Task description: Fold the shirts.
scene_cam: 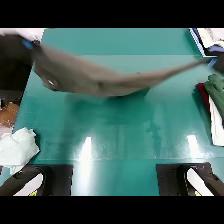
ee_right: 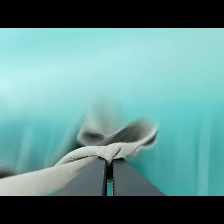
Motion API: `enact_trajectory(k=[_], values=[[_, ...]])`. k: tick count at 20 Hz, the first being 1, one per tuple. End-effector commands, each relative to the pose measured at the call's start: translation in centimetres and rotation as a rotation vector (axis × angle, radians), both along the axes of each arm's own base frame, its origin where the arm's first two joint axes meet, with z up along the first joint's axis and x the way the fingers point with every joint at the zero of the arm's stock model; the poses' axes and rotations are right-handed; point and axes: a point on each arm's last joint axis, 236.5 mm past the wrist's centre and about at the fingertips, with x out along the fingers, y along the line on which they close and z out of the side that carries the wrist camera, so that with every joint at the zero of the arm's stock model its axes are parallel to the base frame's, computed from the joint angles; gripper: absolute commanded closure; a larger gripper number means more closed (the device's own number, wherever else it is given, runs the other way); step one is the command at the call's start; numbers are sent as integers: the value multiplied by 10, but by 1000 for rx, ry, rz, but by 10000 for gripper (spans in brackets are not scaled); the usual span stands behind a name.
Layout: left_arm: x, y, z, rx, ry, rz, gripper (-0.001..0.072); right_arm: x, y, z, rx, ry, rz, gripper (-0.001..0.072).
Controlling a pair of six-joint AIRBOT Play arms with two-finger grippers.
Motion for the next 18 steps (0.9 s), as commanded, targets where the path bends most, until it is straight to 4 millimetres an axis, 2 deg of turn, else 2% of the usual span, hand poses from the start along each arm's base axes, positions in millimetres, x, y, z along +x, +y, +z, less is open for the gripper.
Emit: enact_trajectory(k=[1, 3, 5, 6, 8, 10, 12, 13, 14, 15, 16, 18], values=[[-64, 3, 154, -11, -420, 20, 678, -33, 11, 169, -49, -416, -21, 696], [-106, 5, 205, -23, -582, 28, 678, -64, 20, 225, -116, -544, -19, 696], [-139, 8, 230, -48, -682, 44, 678, -96, 29, 265, -166, -634, -13, 697], [-154, 8, 237, -55, -717, 47, 679, -110, 31, 278, -197, -661, -21, 697], [-184, 10, 251, -69, -783, 52, 678, -129, 25, 292, -256, -680, -65, 697], [-202, 9, 258, -80, -809, 47, 679, -137, 8, 293, -304, -641, -148, 697], [-201, 8, 250, -76, -778, 45, 679, -135, -17, 280, -301, -539, -240, 698], [-194, 10, 241, -55, -742, 55, 679, -130, -31, 268, -277, -475, -278, 698], [-178, 17, 225, -45, -673, 86, 679, -122, -46, 251, -232, -398, -303, 698], [-156, 25, 203, -25, -593, 124, 679, -113, -56, 230, -180, -319, -306, 698], [-130, 34, 174, 6, -492, 164, 679, -99, -64, 202, -126, -221, -287, 699], [-78, 42, 103, 53, -272, 187, 679, -73, -72, 138, -27, -1, -219, 698]])
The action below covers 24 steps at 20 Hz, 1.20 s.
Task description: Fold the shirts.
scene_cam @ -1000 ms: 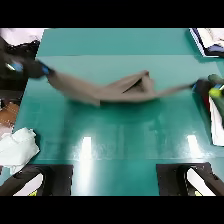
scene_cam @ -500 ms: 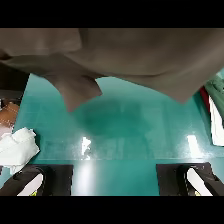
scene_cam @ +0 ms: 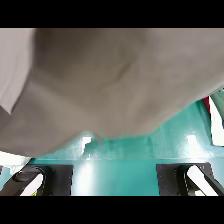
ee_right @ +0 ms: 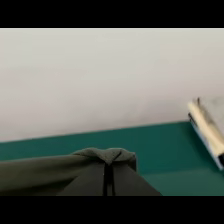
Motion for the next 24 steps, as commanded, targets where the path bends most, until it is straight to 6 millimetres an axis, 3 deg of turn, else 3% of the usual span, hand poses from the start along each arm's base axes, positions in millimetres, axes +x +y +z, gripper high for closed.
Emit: enact_trajectory(k=[1, 4, 6, 9, 11, 14, 19, 21, 24], values=[[70, 16, -110, 40, 341, 71, 679, 30, -20, -106, 190, 374, 43, 698], [131, 15, -221, 63, 653, 56, 678, 59, -21, -212, 158, 759, 52, 699], [160, 15, -275, 68, 792, 51, 678, 74, -17, -268, 71, 951, 44, 699], [196, 15, -337, 93, 930, 39, 678, 108, 12, -331, 32, 1094, 128, 699], [215, 16, -369, 102, 988, 38, 678, 133, 19, -359, 30, 1108, 147, 698], [248, 23, -394, 118, 960, 63, 678, 172, 15, -385, 35, 1057, 131, 699], [303, 33, -394, 67, 802, 138, 678, 222, 6, -396, 32, 914, 92, 699], [318, 37, -395, 52, 757, 161, 678, 235, 5, -396, 28, 870, 83, 699], [326, 42, -405, 69, 752, 180, 678, 236, 4, -402, 29, 879, 83, 698]])
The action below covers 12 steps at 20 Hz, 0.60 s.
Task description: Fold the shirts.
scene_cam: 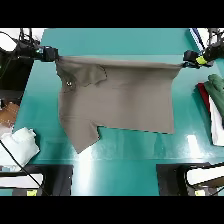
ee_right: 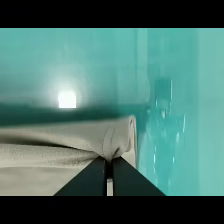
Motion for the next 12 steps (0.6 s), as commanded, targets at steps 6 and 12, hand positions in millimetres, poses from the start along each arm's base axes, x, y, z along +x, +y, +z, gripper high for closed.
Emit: enact_trajectory(k=[6, 12], values=[[-31, 32, -70, 206, 244, -37, 678, -43, 19, -66, -9, 239, 68, 699], [-106, 36, -140, 232, 578, -93, 677, -78, 55, -112, 1, 382, 140, 695]])
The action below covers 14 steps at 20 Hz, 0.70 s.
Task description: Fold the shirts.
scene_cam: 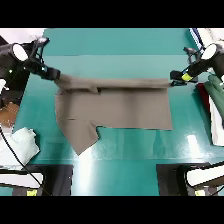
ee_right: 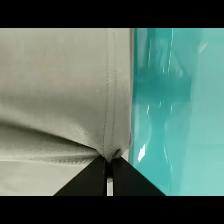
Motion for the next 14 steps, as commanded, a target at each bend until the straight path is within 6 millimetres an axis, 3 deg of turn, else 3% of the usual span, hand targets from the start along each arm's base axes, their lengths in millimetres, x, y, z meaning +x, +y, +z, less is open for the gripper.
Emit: enact_trajectory(k=[1, 2, 3, 4, 5, 7, 9, 12, 14], values=[[-45, 3, -39, 17, 191, -13, 677, -21, 21, -22, 7, 81, 46, 694], [-50, 3, -44, 15, 210, -7, 640, -22, 23, -23, 10, 85, 49, 692], [-51, 3, -44, 13, 216, 8, 350, -24, 24, -23, 12, 91, 52, 657], [-51, 7, -43, 19, 218, 42, 149, -26, 26, -21, 19, 96, 53, 400], [-56, 14, -41, 42, 236, 66, 164, -30, 26, -17, 19, 105, 56, 254], [-69, 31, -31, 100, 267, 92, 165, -34, 19, 0, 15, 82, 59, 255], [-87, 35, -17, 60, 286, 149, 165, -35, 9, 28, 12, 18, 37, 261], [-130, 18, -14, -48, 251, 211, 166, -38, -4, 67, 3, -77, 6, 261], [-164, -8, -24, -167, 237, 247, 166, -39, -6, 81, -2, -117, 9, 262]])
